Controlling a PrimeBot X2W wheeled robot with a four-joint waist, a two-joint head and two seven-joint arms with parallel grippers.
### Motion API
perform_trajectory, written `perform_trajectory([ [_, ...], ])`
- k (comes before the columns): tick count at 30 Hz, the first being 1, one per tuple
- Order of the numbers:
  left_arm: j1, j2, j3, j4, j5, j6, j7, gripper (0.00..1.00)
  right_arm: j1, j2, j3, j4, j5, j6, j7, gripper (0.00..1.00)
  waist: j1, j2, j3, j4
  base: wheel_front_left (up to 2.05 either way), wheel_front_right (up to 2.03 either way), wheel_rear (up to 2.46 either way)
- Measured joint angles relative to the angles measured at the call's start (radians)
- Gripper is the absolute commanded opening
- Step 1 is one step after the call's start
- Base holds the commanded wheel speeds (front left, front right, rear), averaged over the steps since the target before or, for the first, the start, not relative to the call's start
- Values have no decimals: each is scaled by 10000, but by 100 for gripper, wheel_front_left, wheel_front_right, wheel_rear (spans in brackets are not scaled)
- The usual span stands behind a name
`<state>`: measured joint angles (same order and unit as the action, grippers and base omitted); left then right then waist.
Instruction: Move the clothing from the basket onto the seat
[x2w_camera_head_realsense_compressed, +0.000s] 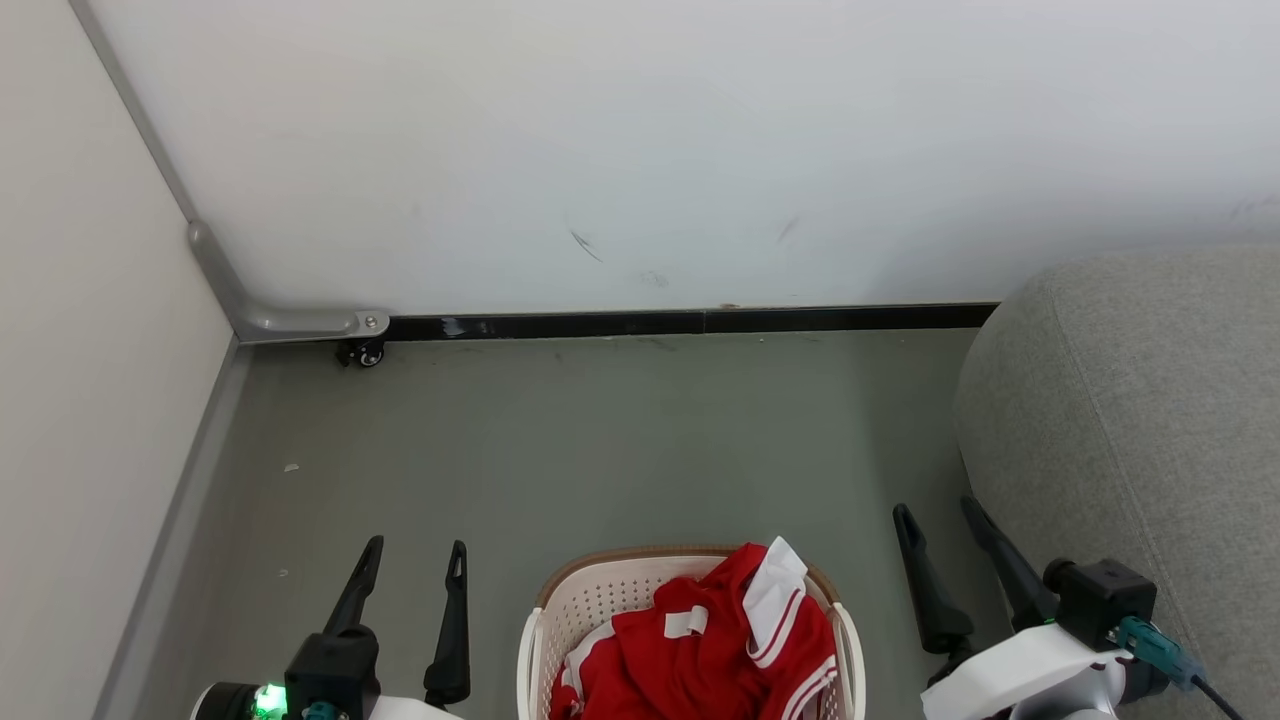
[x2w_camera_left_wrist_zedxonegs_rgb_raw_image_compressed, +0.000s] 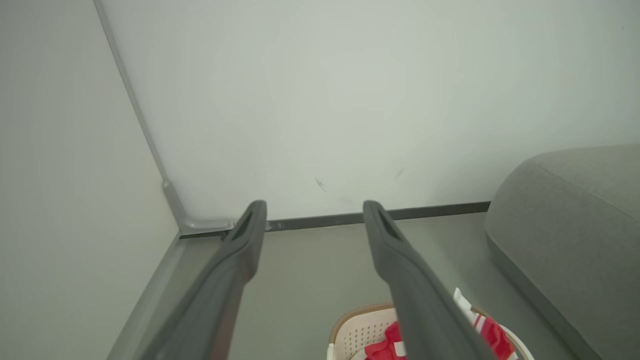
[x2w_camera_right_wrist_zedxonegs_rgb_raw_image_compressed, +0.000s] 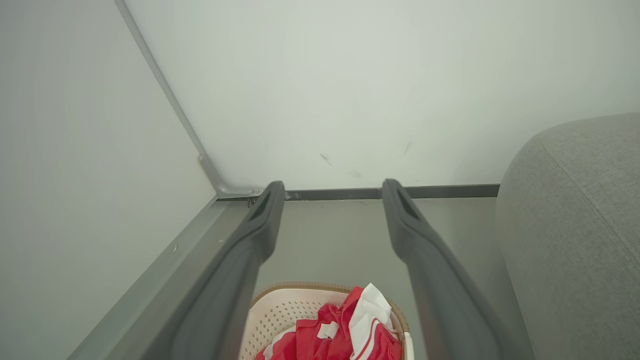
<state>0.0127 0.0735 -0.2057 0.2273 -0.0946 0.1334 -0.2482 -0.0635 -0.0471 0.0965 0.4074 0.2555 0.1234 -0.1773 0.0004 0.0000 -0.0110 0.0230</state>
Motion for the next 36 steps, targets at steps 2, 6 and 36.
perform_trajectory([
  [2,-23,-15,2,2,0,2,0,100,0,0,6,2,0,0,2,100,-1,0,9,-1,0,0,0],
  [6,-59,-31,15,13,0,2,0,100,0,0,21,0,0,0,2,100,0,0,43,0,0,0,0],
  [36,-808,65,-518,-71,184,-380,0,100,-240,2,-407,-504,-268,0,-176,100,-2,0,1048,-166,0,0,0],
])
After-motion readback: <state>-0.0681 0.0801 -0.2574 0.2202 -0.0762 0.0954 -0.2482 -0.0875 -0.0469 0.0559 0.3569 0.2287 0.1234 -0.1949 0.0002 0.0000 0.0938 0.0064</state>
